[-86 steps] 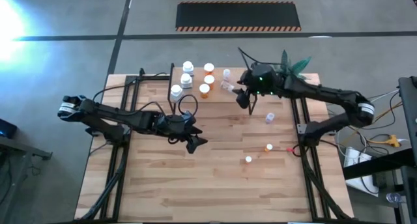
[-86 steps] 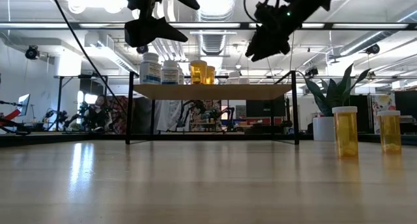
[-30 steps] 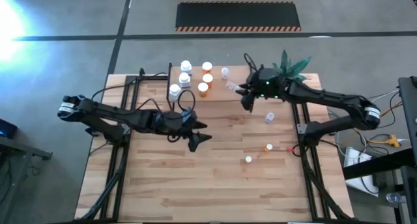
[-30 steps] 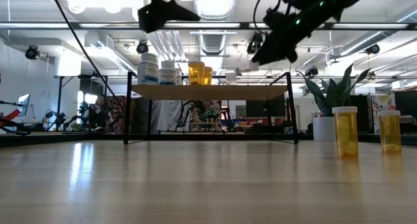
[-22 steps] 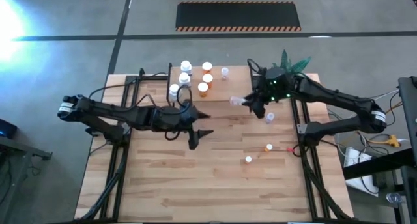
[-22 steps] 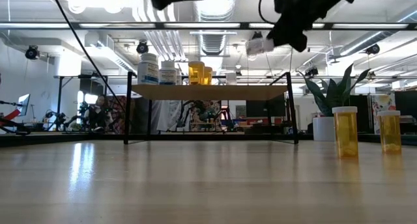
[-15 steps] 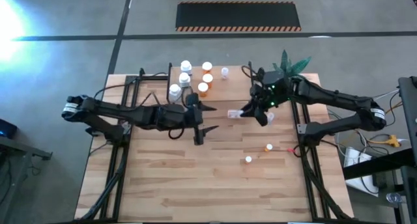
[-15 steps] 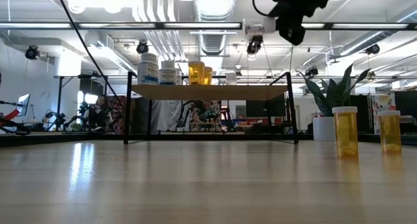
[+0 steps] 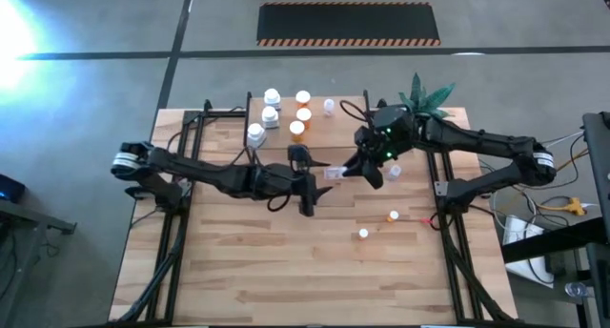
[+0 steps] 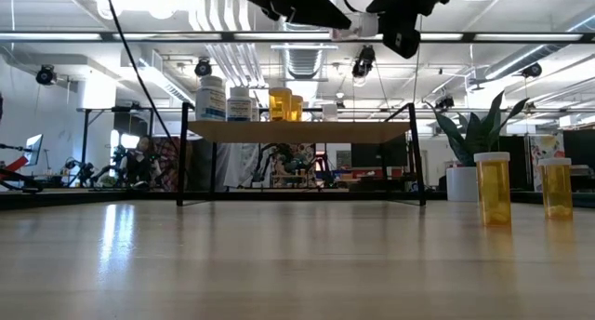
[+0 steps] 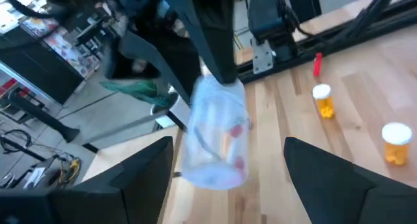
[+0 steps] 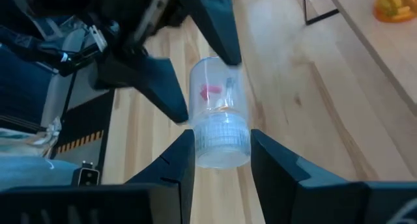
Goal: Pick and place medicine bottles onto shelf by color
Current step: Put the left transparent pill bottle on the shelf aligned with the other transparent pill bottle
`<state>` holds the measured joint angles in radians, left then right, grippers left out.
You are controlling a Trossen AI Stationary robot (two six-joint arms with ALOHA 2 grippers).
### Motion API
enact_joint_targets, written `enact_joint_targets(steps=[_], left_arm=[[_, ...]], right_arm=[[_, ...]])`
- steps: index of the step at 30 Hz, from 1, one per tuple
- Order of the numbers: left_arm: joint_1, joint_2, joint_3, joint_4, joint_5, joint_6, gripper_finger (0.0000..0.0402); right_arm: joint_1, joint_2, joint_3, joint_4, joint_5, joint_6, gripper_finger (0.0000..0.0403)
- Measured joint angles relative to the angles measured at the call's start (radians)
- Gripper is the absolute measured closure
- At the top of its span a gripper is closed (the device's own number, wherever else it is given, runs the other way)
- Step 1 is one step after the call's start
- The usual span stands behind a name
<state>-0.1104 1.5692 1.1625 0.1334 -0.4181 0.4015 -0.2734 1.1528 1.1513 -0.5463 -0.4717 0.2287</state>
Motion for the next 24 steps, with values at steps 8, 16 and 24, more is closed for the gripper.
enact_joint_targets(steps=[8,16,24], left_arm=[[0.0,0.022,0.0,0.028,-0.036,-0.002,0.0139],[0.0,0.021,0.001,0.045,-0.036,-0.003,0.0208],[0.0,0.021,0.001,0.043,-0.037,-0.005,0.0273]], right_arm=[[0.003,0.005,0.008,0.002,0.0,-0.003,0.0295],[0.003,0.005,0.007,0.004,0.0,-0.003,0.0294],[0.003,0.005,0.007,0.004,-0.001,-0.003,0.0292]])
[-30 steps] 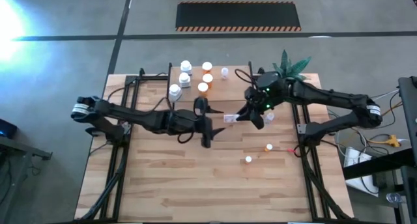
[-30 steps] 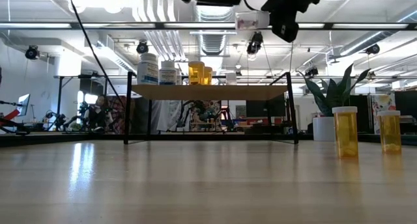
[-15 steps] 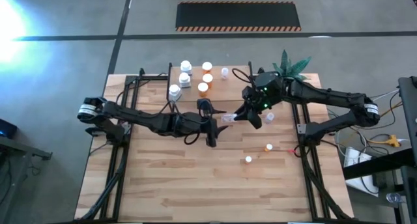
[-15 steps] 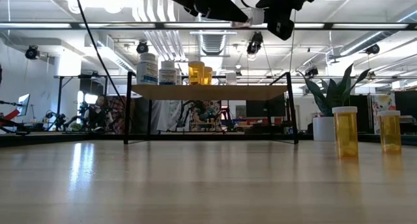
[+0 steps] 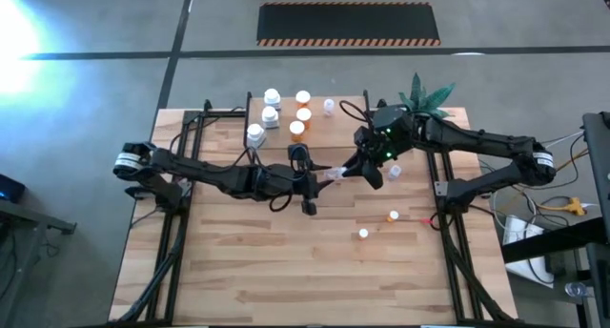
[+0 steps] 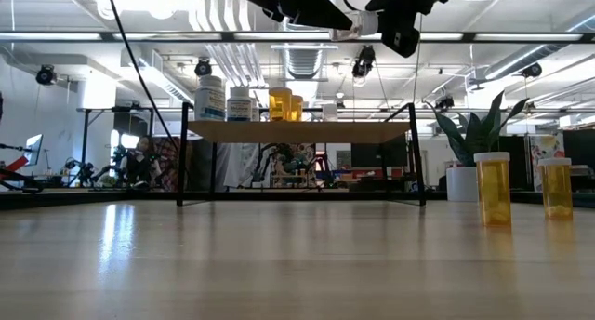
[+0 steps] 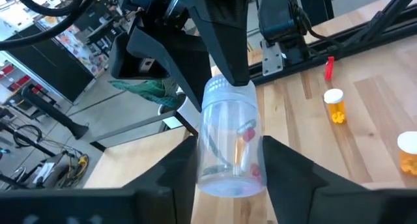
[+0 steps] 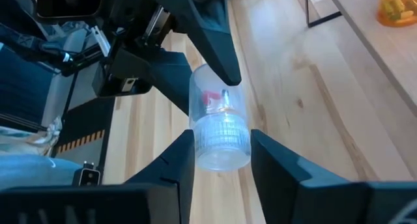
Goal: Pick and place medicine bottles onto shelf by color
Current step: Put the left transparent pill bottle on the shelf aligned with the other transparent pill bottle
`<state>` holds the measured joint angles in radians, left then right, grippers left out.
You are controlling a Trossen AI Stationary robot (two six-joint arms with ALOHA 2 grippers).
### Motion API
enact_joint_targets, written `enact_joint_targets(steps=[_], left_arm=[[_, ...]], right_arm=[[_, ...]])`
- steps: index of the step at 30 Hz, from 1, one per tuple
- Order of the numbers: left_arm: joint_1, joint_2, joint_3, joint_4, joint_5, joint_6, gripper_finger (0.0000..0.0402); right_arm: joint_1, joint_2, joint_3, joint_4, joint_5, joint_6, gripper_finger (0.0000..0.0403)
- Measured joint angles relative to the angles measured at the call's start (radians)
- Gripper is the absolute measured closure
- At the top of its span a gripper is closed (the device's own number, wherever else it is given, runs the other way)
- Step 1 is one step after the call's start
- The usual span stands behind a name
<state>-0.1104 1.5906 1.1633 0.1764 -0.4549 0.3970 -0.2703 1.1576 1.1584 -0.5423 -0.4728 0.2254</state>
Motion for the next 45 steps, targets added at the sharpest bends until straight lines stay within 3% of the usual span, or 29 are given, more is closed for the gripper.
enact_joint_targets(steps=[5,12,16,20,24,38,45], left_arm=[[0.0,0.0,0.0,0.001,0.0,-0.013,0.0278],[-0.001,-0.011,0.0,0.004,-0.072,-0.272,0.0278],[-0.001,-0.021,0.0,0.069,-0.156,-0.331,0.0278],[-0.001,-0.026,0.0,0.179,-0.159,-0.331,0.0278],[-0.002,-0.03,0.0,0.213,-0.154,-0.331,0.0278],[-0.001,-0.031,-0.003,0.208,-0.114,-0.242,0.0277],[-0.001,-0.031,-0.003,0.208,-0.106,-0.224,0.027]], right_arm=[[0.0,0.0,0.0,0.0,0.001,0.003,0.0261],[-0.037,-0.015,0.03,-0.1,0.012,-0.01,0.0162],[-0.027,-0.057,-0.031,-0.1,0.128,-0.039,0.0135],[-0.004,-0.106,-0.142,0.125,0.159,0.048,0.0138],[-0.003,-0.14,-0.164,0.263,0.156,0.151,0.0152],[-0.002,-0.107,-0.07,0.245,0.123,0.315,0.0179],[0.0,-0.056,-0.061,0.294,0.047,0.314,0.018]])
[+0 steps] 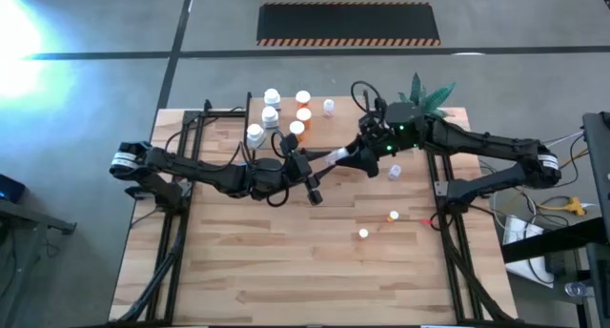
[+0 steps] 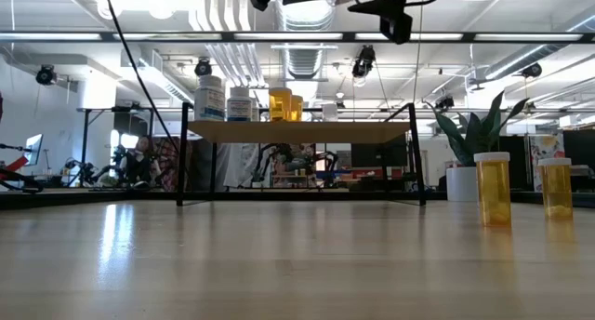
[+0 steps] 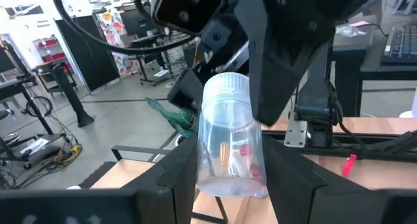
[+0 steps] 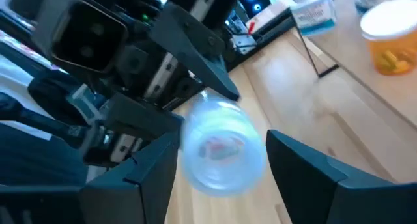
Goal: Pick and place medicine bottles onto shelf by color
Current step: Put the left transparent pill bottle on the shelf aligned with the other transparent pill bottle
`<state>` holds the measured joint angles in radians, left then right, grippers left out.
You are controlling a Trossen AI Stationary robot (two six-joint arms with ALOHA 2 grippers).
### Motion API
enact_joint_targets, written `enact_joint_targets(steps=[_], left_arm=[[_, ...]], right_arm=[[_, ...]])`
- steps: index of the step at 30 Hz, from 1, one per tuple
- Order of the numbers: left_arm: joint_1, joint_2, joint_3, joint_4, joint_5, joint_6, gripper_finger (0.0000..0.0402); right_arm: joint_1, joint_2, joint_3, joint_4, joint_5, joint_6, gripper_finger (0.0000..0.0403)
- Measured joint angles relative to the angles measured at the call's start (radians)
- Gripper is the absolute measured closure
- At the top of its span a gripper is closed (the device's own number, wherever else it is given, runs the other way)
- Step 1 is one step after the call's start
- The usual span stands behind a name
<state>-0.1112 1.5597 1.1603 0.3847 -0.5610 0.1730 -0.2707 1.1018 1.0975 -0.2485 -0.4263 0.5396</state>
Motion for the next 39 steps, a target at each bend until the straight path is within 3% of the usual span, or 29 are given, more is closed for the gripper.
enact_joint_targets(steps=[6,11,17,21,25,30,39], left_arm=[[0.0,-0.001,-0.002,-0.002,0.0,-0.007,0.0269],[0.0,-0.001,0.008,-0.057,0.016,-0.012,0.0262],[0.007,-0.017,0.043,-0.363,-0.002,-0.141,0.0198],[0.01,-0.05,0.042,-0.611,-0.002,-0.271,0.0154],[0.009,-0.091,0.041,-0.773,0.002,-0.381,0.0139],[0.005,-0.156,0.039,-0.794,0.004,-0.428,0.0137],[0.003,-0.232,0.022,-0.797,0.021,-0.43,0.0137]], right_arm=[[0.0,0.001,0.039,-0.022,0.006,-0.009,0.0224],[0.002,0.004,0.097,-0.15,0.064,-0.032,0.0279],[-0.003,0.058,0.207,-0.327,0.221,-0.034,0.028],[-0.008,0.178,0.33,-0.488,0.295,-0.057,0.028],[-0.037,0.342,0.503,-0.659,0.372,-0.119,0.028],[-0.061,0.564,0.742,-0.859,0.487,-0.226,0.028],[-0.121,0.871,1.113,-1.093,0.543,-0.293,0.0276]])
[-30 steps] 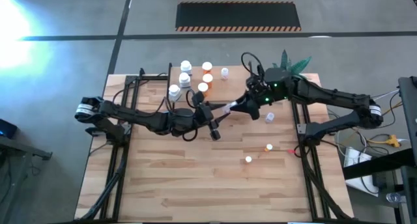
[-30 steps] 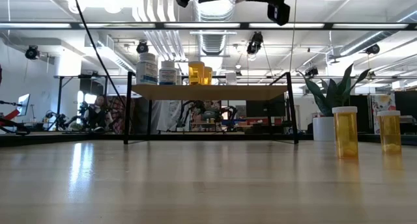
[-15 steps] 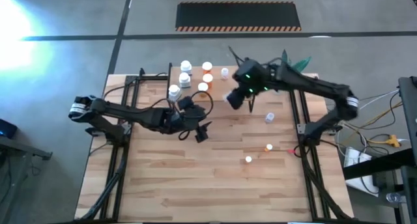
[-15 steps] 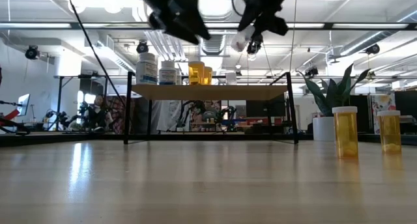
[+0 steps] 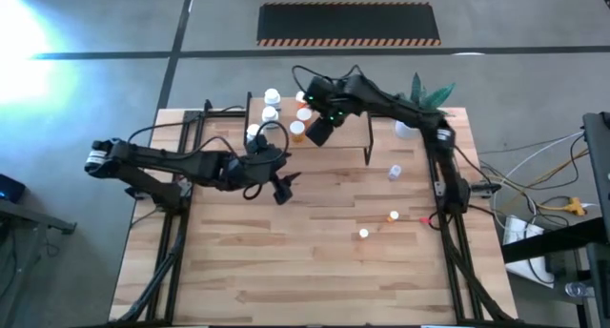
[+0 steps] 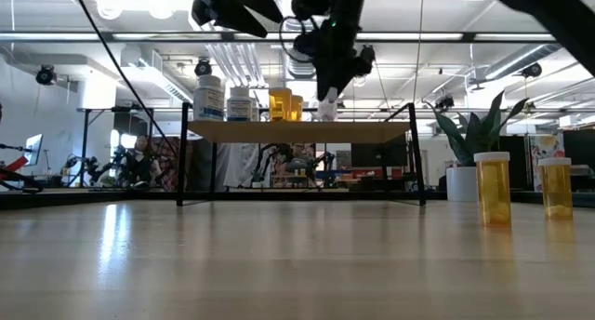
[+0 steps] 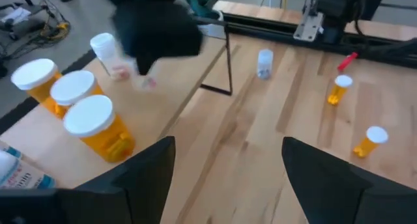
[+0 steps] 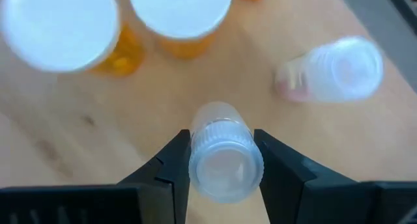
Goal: Pick and place medicine bottles onto shelf by color
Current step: Put the left transparent pill bottle on the shelf aligned with the other transparent pill bottle, then put the transparent pill bottle on the shelf aligned with the other transparent pill bottles
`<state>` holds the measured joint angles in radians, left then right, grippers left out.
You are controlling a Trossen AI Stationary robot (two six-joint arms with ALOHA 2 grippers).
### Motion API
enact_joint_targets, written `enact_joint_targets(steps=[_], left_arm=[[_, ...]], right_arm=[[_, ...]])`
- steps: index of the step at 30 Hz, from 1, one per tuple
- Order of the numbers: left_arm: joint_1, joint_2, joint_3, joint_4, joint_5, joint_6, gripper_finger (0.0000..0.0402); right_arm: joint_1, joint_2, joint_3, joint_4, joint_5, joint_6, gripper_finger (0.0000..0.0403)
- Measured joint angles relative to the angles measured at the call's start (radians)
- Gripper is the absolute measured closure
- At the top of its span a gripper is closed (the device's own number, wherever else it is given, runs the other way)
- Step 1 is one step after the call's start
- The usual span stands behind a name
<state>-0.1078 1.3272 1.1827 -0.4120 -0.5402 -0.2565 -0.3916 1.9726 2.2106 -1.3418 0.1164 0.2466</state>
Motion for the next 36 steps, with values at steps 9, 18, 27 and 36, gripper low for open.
enact_joint_targets(steps=[9,18,27,36], left_arm=[[-0.006,-0.004,-0.014,0.001,0.063,0.0,0.0137],[-0.006,-0.003,-0.018,0.002,0.093,0.0,0.0136],[-0.006,-0.003,-0.018,0.002,0.113,0.0,0.0136],[-0.014,-0.002,-0.018,0.002,0.124,-0.011,0.0136]], right_arm=[[-0.019,0.115,0.127,-0.117,0.023,0.007,0.0272],[-0.017,0.117,0.125,-0.097,0.103,-0.002,0.0242],[-0.017,0.117,0.122,-0.059,0.121,-0.029,0.019],[-0.017,0.016,0.122,-0.066,0.123,-0.092,0.0179]])
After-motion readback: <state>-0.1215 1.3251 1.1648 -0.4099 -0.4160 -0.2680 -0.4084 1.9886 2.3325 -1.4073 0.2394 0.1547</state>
